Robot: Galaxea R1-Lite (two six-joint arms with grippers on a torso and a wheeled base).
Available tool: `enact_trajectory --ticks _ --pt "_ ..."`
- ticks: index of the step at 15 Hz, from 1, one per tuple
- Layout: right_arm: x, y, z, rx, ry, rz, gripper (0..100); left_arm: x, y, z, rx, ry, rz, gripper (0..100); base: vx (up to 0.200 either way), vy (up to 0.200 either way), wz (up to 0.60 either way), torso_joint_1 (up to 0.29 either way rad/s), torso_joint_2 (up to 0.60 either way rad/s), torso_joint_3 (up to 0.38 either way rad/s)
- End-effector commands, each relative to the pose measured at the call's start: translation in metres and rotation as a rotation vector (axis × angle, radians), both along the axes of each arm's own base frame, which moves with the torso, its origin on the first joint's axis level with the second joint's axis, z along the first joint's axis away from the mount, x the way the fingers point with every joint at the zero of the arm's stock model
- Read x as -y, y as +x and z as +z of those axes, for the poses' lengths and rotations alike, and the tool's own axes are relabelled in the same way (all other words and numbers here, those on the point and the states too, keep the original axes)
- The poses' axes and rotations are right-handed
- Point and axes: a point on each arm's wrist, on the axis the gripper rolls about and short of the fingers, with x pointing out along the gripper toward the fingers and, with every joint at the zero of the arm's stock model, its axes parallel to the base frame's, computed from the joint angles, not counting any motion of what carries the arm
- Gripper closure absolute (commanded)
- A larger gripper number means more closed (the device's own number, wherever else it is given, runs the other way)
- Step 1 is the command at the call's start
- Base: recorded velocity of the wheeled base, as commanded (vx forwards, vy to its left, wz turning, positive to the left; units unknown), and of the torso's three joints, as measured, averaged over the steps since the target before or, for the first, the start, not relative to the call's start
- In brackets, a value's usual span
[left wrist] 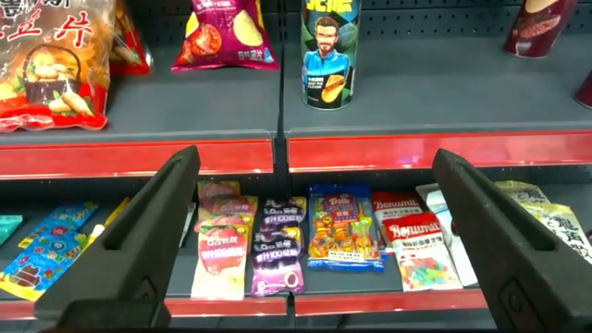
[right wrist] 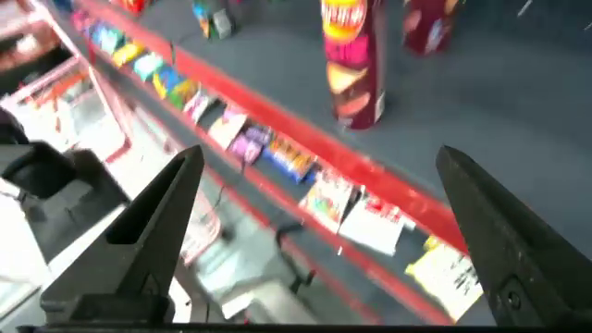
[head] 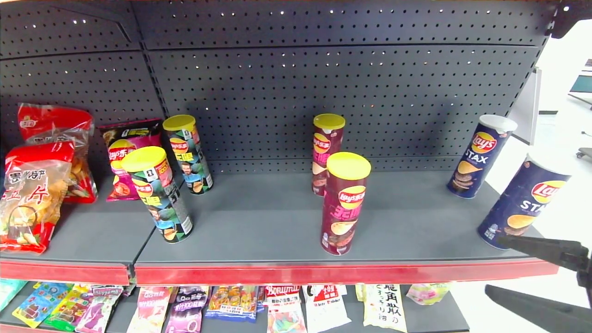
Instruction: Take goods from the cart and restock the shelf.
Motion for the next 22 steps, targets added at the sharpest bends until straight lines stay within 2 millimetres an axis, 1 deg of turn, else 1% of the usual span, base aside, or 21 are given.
enact_trajectory --ticks 1,2,4,6,8,10,14,15,19,22 --pt "-0.014 0.030 -0.017 -0.133 -0.070 -0.010 0 0.000 0.000 0.000 -0.001 0.000 0.001 0 0.000 0.000 0.00 0.000 0.00 0.000" --pt "-0.019 0.046 -0.027 -0.172 -0.111 -0.071 0 0.000 0.000 0.000 -0.001 0.000 0.001 0 0.000 0.000 0.00 0.000 0.00 0.000" --pt "-0.027 0.070 -0.041 -0.185 -0.160 -0.155 0 0.000 0.000 0.000 -0.001 0.000 -0.001 0 0.000 0.000 0.00 0.000 0.00 0.000" --pt "-0.039 0.098 -0.057 -0.185 -0.191 -0.211 0 0.000 0.000 0.000 -0.001 0.000 -0.001 0 0.000 0.000 0.00 0.000 0.00 0.000" --pt "-0.047 0.118 -0.065 -0.184 -0.213 -0.253 0 0.000 0.000 0.000 -0.001 0.000 0.001 0 0.000 0.000 0.00 0.000 0.00 0.000" --pt "-0.052 0.133 -0.071 -0.193 -0.246 -0.296 0 0.000 0.000 0.000 -0.001 0.000 -0.001 0 0.000 0.000 0.00 0.000 0.00 0.000" --pt "-0.053 0.147 -0.081 -0.200 -0.259 -0.321 0 0.000 0.000 0.000 -0.001 0.000 0.001 0 0.000 0.000 0.00 0.000 0.00 0.000" --pt "-0.055 0.152 -0.087 -0.194 -0.270 -0.346 0 0.000 0.000 0.000 -0.001 0.000 0.001 0 0.000 0.000 0.00 0.000 0.00 0.000" --pt "-0.061 0.169 -0.094 -0.197 -0.284 -0.369 0 0.000 0.000 0.000 -0.001 0.000 0.001 0 0.000 0.000 0.00 0.000 0.00 0.000" --pt "-0.067 0.172 -0.102 -0.202 -0.305 -0.364 0 0.000 0.000 0.000 -0.001 0.000 0.001 0 0.000 0.000 0.00 0.000 0.00 0.000"
